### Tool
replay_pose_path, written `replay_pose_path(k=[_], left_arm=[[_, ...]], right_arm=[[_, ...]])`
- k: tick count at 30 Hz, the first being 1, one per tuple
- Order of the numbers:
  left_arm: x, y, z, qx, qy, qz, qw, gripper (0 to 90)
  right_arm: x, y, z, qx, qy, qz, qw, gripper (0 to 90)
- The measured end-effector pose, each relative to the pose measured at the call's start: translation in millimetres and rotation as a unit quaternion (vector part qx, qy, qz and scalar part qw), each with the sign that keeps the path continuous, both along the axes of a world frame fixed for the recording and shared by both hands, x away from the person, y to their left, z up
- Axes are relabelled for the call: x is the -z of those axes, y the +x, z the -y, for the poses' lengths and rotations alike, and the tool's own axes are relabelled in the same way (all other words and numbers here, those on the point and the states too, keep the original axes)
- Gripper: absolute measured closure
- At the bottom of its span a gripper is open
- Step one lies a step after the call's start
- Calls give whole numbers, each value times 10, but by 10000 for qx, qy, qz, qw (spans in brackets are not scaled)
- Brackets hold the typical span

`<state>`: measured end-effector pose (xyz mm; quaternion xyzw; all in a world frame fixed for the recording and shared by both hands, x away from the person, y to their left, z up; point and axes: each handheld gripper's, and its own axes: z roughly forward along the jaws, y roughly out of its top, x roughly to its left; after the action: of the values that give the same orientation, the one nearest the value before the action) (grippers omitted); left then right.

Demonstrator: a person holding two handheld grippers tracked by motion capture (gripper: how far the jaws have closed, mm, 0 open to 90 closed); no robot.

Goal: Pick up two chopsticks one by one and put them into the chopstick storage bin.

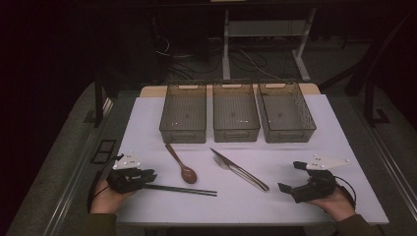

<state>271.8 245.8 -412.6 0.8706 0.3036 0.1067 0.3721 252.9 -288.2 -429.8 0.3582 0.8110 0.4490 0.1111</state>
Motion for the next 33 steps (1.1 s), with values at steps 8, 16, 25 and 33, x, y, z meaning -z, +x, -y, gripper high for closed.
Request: replay_pose_path(k=[8,16,25,33], left_arm=[[-75,-27,620,893,-356,16,9954,694],[-41,16,1129,1464,-370,-60,9885,713],[173,42,1551,1900,124,-298,9812,769],[243,72,1600,1936,270,-350,9801,805]], right_arm=[[2,1,-1,-1,11,-13,10000,12],[3,3,-2,9,28,-18,10000,12],[2,3,1,9,28,-14,10000,12],[4,5,-3,3,24,-16,10000,12]])
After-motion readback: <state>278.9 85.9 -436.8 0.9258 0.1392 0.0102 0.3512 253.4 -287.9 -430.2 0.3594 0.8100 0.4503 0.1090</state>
